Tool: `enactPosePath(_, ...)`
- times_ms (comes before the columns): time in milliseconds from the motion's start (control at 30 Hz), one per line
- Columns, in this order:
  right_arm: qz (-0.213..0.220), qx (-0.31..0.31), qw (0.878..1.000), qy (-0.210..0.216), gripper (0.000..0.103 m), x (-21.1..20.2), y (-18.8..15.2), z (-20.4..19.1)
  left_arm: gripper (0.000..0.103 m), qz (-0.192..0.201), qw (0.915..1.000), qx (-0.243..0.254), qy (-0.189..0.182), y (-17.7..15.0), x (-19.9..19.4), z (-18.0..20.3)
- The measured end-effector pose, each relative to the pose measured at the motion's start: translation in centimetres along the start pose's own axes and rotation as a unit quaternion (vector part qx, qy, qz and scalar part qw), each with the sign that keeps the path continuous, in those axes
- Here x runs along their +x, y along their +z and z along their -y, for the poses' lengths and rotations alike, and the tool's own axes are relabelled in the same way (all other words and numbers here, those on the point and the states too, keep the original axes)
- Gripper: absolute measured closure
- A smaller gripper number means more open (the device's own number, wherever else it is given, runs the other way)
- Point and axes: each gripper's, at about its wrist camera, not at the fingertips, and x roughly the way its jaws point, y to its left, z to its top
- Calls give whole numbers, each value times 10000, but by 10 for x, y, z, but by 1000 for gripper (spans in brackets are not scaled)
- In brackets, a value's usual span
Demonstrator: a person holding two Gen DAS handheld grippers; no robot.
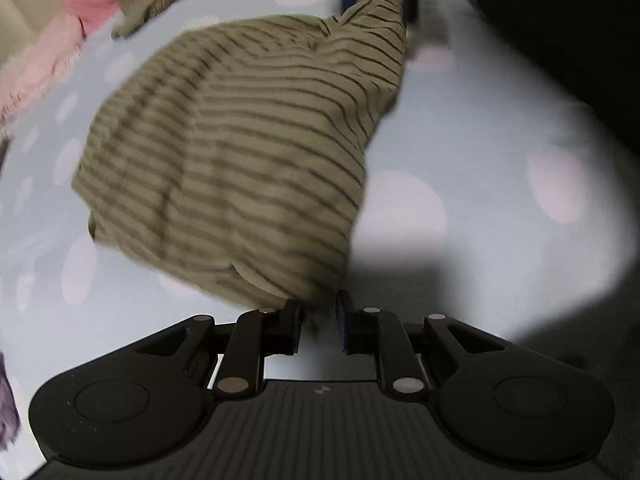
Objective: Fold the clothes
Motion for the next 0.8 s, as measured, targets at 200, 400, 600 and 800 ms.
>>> enactPosePath(200,971,1284,9851,-599,36,-57,18,20,79,846,9797,-1819,64,-14,-49,-40)
enactPosePath(400,654,2919,9482,-1068,36,-9,45,23,65,870,8870,-4510,-484,-14,-21,-100)
enactPosePath(600,798,4249,8916,-1345,37,13,18,35,67,529,8517,-5130,-929,-11,8,-100)
enactPosePath(800,730,4239,8960,-1104,83,24,4,22,96,325,8493,-5135,-1178,-11,23,-92)
